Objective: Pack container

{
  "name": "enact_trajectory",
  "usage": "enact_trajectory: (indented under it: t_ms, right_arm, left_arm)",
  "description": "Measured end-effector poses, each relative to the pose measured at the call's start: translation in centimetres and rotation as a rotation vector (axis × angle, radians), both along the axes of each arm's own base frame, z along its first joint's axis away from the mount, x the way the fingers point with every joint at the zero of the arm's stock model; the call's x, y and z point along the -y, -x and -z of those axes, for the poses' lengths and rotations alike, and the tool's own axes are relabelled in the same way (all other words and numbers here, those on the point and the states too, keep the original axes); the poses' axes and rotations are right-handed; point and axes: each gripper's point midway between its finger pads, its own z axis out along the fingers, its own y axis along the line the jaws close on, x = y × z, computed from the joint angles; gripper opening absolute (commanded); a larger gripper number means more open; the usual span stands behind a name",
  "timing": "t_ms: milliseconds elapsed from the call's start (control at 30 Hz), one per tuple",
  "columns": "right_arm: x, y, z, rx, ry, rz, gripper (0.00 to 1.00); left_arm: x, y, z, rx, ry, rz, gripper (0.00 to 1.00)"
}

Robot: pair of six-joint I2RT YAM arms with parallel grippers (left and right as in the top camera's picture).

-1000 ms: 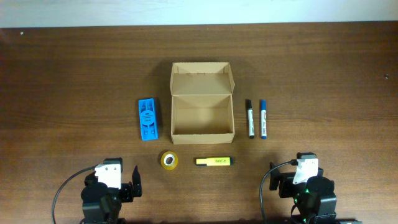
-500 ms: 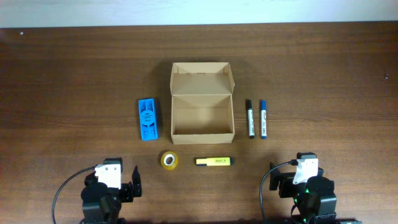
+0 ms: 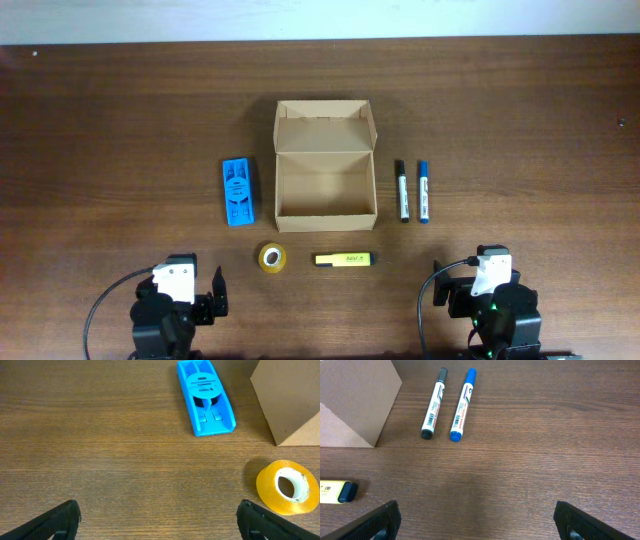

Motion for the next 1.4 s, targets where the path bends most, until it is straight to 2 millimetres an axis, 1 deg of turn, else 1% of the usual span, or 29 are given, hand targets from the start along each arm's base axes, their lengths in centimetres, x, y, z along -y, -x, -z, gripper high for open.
enact_trajectory:
  t_ms: [367,400,500,600,667,700,767,800,833,867,900,933,1000,1067,1100,1133,1167,1200,1233,1300,1333,1400]
  right_arm:
    - [0.0,-0.1,-0.1,0.005,0.000,0.000,0.99]
    - [0.0,-0.2,-0.3,0.013,-0.001,0.000,0.99]
    - [-0.2,-1.0,-1.7,0.063,-0.011,-0.008,0.99]
    - [-0.4,-1.5,-4.6,0.060,-0.014,-0.012,0.99]
    - [-0.4,-2.3,-8.4,0.057,-0.013,-0.011,0.99]
    - [-0.5,-2.7,-9.8,0.057,-0.013,-0.012,0.99]
    - [-0.6,-4.4,-14.1,0.030,-0.011,-0.011,0.99]
    - [-0.6,-4.7,-14.7,0.013,-0.010,-0.011,0.99]
    - [-0.7,-5.5,-15.9,-0.025,-0.007,-0.009,0.99]
    - [-0.7,-6.1,-16.6,-0.057,-0.006,-0.008,0.99]
    - [-0.8,-7.3,-17.5,-0.102,-0.007,0.001,0.99]
    - [-0.8,-8.0,-17.9,-0.137,-0.007,0.007,0.99]
    - [-0.9,-9.7,-18.1,-0.229,-0.013,0.025,0.99]
    - [-0.9,-10.9,-17.7,-0.323,-0.021,0.045,0.99]
    - [-1.0,-12.2,-17.5,-0.382,-0.027,0.060,0.99]
    - [-1.1,-13.1,-16.7,-0.461,-0.033,0.078,0.99]
    - [-1.2,-13.8,-16.2,-0.498,-0.038,0.091,0.99]
    - [-1.3,-15.0,-15.1,-0.563,-0.043,0.109,0.99]
    - [-1.4,-15.6,-14.1,-0.610,-0.043,0.115,0.99]
    - [-1.7,-17.1,-12.6,-0.662,-0.049,0.121,0.99]
    - [-1.8,-17.6,-11.6,-0.688,-0.051,0.124,0.99]
    - [-1.9,-17.9,-8.7,-0.782,-0.048,0.131,0.99]
  left_arm:
    - [0.0,0.0,0.0,0.000,0.000,0.000,1.00]
    - [0.0,0.0,0.0,0.000,0.000,0.000,1.00]
    - [0.0,0.0,0.0,0.000,0.000,0.000,0.99]
    - [0.0,0.0,-0.1,0.003,0.000,0.000,1.00]
    - [0.0,0.0,-0.1,0.005,0.000,0.000,1.00]
    - [0.0,0.0,-0.1,0.005,0.000,0.000,1.00]
    - [0.0,-0.1,-0.1,0.006,0.000,0.000,1.00]
    - [0.0,-0.1,-0.1,0.005,0.000,0.000,1.00]
    - [0.0,-0.1,-0.1,0.006,0.000,0.000,1.00]
    - [0.0,-0.1,0.0,0.005,0.000,0.000,1.00]
    - [0.0,-0.1,0.0,0.006,0.000,0.000,1.00]
    - [0.0,-0.1,-0.1,0.008,0.000,0.000,1.00]
    - [0.0,-0.1,-0.1,0.008,-0.001,0.000,1.00]
    - [0.0,-0.1,-0.1,0.007,0.000,0.000,1.00]
    - [0.0,-0.1,-0.1,0.007,0.000,0.000,1.00]
    - [0.0,-0.1,-0.1,0.008,-0.001,0.000,1.00]
    - [0.0,-0.1,-0.1,0.008,-0.001,0.000,1.00]
    - [0.0,-0.1,0.0,0.007,0.000,0.000,1.00]
    - [0.0,-0.1,-0.1,0.007,0.000,0.000,1.00]
    - [0.0,-0.1,-0.1,0.008,0.000,0.000,1.00]
    - [0.0,-0.1,-0.1,0.008,-0.001,0.000,1.00]
    - [0.0,-0.1,-0.1,0.008,-0.001,0.000,0.99]
